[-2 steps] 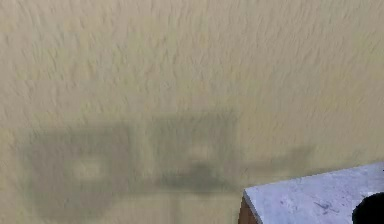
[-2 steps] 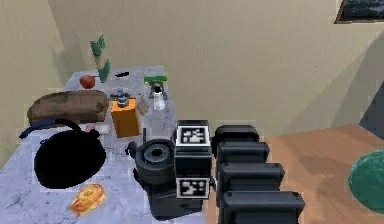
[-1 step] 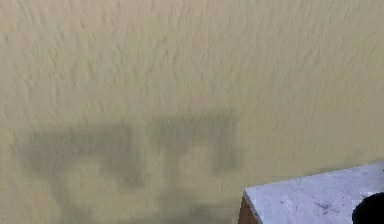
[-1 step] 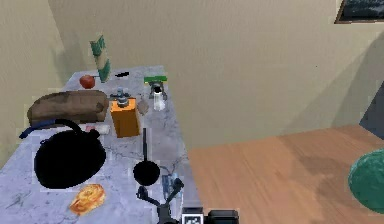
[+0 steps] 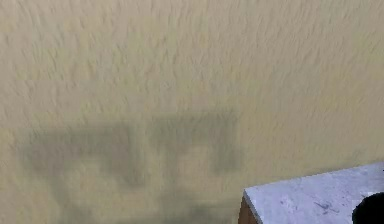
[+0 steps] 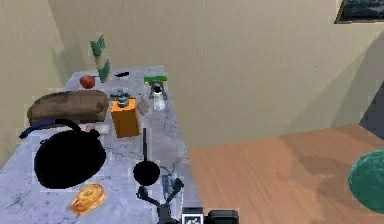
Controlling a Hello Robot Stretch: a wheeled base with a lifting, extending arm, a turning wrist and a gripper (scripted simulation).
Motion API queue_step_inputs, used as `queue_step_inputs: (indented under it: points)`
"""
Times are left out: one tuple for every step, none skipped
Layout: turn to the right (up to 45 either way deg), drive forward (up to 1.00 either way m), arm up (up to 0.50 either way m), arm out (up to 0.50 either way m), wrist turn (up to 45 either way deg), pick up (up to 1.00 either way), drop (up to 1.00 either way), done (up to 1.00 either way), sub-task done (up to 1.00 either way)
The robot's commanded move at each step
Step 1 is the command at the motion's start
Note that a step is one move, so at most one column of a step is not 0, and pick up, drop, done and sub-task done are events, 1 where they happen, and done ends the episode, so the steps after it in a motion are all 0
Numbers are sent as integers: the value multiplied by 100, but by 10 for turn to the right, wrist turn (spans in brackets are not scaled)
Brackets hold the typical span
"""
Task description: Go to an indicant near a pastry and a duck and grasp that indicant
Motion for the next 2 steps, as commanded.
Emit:
queue_step_inputs:
  points:
    - [0,0,10,0,0,0,0,0,0]
    - [0,0,0,0,0,0,0,100,0]
